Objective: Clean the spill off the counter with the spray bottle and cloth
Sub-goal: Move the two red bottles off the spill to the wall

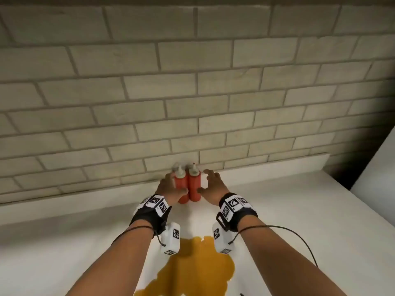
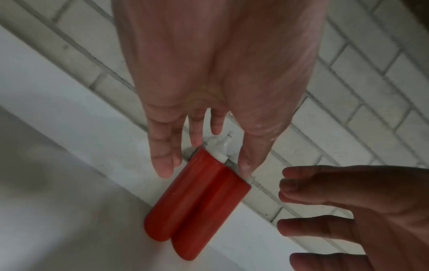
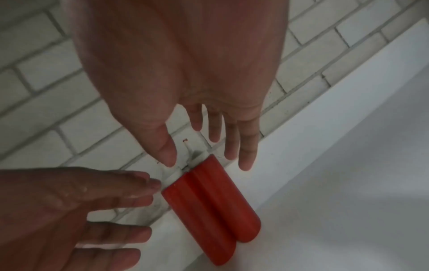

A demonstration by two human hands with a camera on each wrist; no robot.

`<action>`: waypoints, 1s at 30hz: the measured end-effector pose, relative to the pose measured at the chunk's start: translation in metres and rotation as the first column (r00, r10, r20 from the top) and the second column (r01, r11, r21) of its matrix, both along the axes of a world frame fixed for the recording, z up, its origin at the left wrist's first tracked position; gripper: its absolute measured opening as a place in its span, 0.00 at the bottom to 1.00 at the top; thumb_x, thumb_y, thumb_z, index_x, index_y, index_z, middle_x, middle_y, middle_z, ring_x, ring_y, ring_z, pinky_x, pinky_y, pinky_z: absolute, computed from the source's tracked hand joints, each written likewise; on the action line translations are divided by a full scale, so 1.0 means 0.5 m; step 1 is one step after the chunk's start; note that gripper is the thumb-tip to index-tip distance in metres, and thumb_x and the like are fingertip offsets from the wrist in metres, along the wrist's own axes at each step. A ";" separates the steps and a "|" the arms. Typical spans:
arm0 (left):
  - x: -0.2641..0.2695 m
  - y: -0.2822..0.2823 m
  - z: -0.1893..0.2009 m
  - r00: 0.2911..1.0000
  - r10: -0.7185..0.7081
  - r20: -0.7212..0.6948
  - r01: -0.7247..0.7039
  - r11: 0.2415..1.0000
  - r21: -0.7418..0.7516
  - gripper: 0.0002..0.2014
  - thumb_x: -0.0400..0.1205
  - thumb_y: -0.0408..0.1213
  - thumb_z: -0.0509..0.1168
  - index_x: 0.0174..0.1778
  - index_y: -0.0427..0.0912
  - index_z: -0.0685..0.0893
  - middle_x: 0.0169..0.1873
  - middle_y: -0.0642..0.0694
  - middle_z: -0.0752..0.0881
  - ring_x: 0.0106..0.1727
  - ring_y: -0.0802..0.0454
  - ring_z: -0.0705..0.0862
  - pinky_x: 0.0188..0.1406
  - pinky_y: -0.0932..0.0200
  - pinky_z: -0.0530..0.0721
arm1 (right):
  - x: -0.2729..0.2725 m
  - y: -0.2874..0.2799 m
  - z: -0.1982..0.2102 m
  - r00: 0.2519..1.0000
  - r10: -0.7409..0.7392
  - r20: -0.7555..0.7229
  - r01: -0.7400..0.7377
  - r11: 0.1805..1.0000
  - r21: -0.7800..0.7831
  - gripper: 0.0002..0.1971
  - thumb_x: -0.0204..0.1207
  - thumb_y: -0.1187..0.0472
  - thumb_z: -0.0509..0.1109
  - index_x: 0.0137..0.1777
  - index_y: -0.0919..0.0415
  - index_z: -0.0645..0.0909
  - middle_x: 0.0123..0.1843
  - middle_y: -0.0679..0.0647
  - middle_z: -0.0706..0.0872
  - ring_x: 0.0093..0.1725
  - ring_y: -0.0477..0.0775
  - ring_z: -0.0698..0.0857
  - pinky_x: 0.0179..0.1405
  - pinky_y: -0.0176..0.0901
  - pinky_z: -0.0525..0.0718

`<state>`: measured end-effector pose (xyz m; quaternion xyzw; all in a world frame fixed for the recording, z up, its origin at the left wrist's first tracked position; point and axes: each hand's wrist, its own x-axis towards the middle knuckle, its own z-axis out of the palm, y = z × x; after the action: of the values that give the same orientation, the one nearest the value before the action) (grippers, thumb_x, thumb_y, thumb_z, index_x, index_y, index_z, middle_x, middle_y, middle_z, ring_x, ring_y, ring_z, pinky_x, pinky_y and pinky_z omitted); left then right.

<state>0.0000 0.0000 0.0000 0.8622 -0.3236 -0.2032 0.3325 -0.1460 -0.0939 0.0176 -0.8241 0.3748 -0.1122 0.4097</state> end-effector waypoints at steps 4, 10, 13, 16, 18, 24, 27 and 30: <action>0.036 -0.050 -0.025 0.999 0.016 -0.050 -0.014 1.000 0.027 0.52 0.57 0.50 0.75 0.82 0.46 0.67 0.73 0.39 0.80 0.69 0.39 0.82 0.67 0.46 0.82 | 0.035 -0.028 0.008 0.994 0.079 -0.071 -0.082 0.996 -0.039 0.32 0.80 0.64 0.65 0.83 0.61 0.60 0.77 0.63 0.67 0.76 0.66 0.70 0.74 0.57 0.73; 0.050 -0.089 -0.050 1.000 0.029 -0.003 -0.029 0.999 0.044 0.53 0.64 0.43 0.75 0.86 0.54 0.58 0.73 0.39 0.80 0.70 0.36 0.82 0.70 0.42 0.80 | 0.109 -0.071 -0.023 0.985 0.142 -0.101 -0.147 0.988 -0.050 0.32 0.78 0.59 0.65 0.83 0.57 0.62 0.80 0.59 0.66 0.78 0.64 0.64 0.77 0.54 0.65; 0.046 -0.095 -0.054 0.998 0.031 0.048 -0.033 0.998 0.045 0.51 0.69 0.43 0.75 0.86 0.58 0.55 0.74 0.40 0.80 0.71 0.35 0.82 0.70 0.41 0.79 | 0.127 -0.086 -0.047 0.992 0.101 -0.076 -0.100 0.995 0.017 0.33 0.77 0.52 0.65 0.82 0.56 0.63 0.78 0.58 0.69 0.75 0.62 0.70 0.76 0.55 0.70; 0.040 -0.096 -0.052 0.997 0.053 0.063 -0.055 0.998 0.038 0.45 0.74 0.47 0.73 0.85 0.58 0.57 0.75 0.42 0.79 0.71 0.36 0.82 0.70 0.43 0.79 | 0.141 -0.107 -0.090 0.999 0.043 -0.013 -0.042 0.997 0.069 0.33 0.70 0.45 0.67 0.76 0.53 0.69 0.71 0.56 0.78 0.70 0.61 0.79 0.69 0.54 0.78; 0.039 -0.094 -0.050 0.994 0.081 0.067 -0.083 0.996 0.023 0.40 0.77 0.49 0.70 0.84 0.58 0.59 0.73 0.43 0.81 0.70 0.37 0.83 0.69 0.45 0.79 | 0.135 -0.104 -0.090 0.999 0.004 0.036 -0.007 0.996 0.087 0.30 0.72 0.51 0.71 0.74 0.53 0.68 0.66 0.55 0.82 0.65 0.61 0.83 0.63 0.50 0.79; 0.031 -0.074 -0.044 0.993 0.060 0.103 -0.064 0.997 0.036 0.33 0.78 0.46 0.70 0.79 0.52 0.66 0.66 0.41 0.86 0.65 0.35 0.85 0.60 0.48 0.81 | 0.117 -0.089 -0.101 0.996 -0.039 0.084 0.035 0.998 0.042 0.27 0.75 0.53 0.73 0.71 0.50 0.67 0.63 0.55 0.87 0.62 0.63 0.85 0.63 0.54 0.81; 0.022 -0.052 -0.025 0.990 0.012 0.137 -0.008 1.000 -0.029 0.27 0.79 0.44 0.69 0.75 0.50 0.70 0.64 0.40 0.88 0.63 0.35 0.86 0.59 0.46 0.83 | 0.093 -0.080 -0.087 0.984 -0.051 0.169 0.050 0.999 0.009 0.26 0.74 0.52 0.73 0.69 0.51 0.69 0.61 0.55 0.87 0.61 0.63 0.85 0.60 0.54 0.82; 0.011 -0.020 0.009 0.986 -0.040 0.162 0.061 0.990 -0.126 0.28 0.79 0.41 0.72 0.74 0.48 0.72 0.64 0.42 0.88 0.62 0.39 0.87 0.61 0.46 0.84 | 0.047 -0.072 -0.053 0.959 -0.069 0.275 0.071 0.997 0.000 0.24 0.71 0.55 0.74 0.65 0.48 0.72 0.57 0.51 0.88 0.59 0.59 0.86 0.61 0.57 0.83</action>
<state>0.0055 -0.0098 0.0044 0.8436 -0.3834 -0.1206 0.3560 -0.1225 -0.1300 -0.0090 -0.7888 0.3428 -0.2415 0.4495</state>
